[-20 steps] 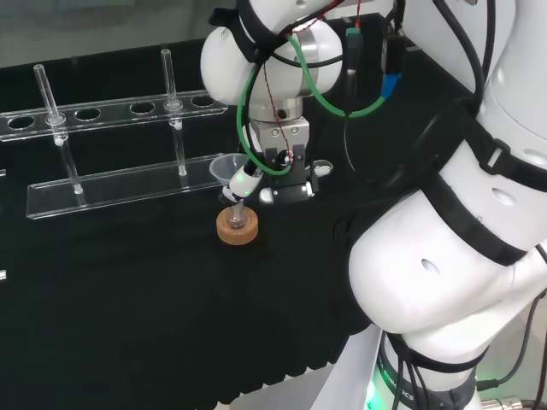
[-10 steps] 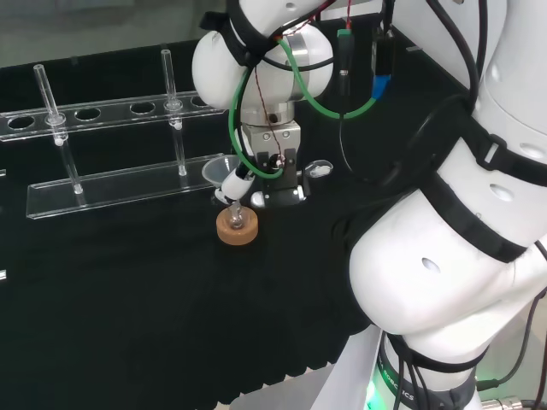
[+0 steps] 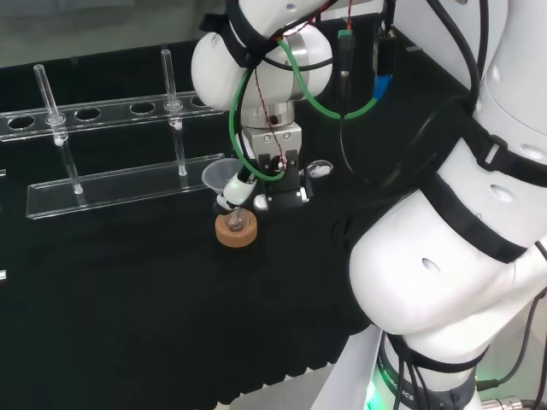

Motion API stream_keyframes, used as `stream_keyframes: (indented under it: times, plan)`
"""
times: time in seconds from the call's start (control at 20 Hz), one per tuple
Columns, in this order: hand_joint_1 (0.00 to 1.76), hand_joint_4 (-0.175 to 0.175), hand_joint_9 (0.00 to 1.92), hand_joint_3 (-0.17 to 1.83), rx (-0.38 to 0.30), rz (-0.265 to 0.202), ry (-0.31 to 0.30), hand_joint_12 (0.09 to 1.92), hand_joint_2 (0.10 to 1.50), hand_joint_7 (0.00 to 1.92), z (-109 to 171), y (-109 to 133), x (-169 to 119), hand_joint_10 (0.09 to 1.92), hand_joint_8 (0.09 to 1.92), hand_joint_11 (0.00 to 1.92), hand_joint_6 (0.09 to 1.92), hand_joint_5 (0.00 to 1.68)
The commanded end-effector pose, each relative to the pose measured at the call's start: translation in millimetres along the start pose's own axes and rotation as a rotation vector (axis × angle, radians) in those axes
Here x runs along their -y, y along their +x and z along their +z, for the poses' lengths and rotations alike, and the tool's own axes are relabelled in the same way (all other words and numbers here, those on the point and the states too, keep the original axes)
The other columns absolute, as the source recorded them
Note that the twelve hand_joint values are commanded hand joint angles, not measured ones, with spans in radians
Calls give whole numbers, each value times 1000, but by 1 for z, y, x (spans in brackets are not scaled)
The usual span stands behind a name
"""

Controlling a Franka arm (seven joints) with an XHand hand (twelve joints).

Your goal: Place the funnel on the round-bottom flask.

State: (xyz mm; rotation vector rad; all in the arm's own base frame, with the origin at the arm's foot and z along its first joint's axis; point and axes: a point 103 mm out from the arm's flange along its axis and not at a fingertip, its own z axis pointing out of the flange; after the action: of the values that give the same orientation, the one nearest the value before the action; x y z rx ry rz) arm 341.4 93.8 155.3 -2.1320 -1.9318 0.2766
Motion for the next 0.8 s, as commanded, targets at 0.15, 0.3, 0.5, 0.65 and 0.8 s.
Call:
stream_keyframes:
  times: [0.15,0.3,0.5,0.65,0.8]
  plan:
    - [756,23,514,714,-16,-14,38,1147,502,795,5,2,3,482,388,0,92,561]
    - [691,10,331,635,-23,-17,44,1106,515,593,4,1,3,612,344,0,87,442]
    - [556,-4,176,477,-31,-27,50,1035,537,431,0,0,3,712,345,0,87,288]
    - [495,-9,126,367,-25,-33,59,1001,561,365,-1,0,3,748,373,0,87,227]
    - [480,-16,107,312,-26,-35,59,989,580,336,-2,-1,4,759,396,0,87,188]
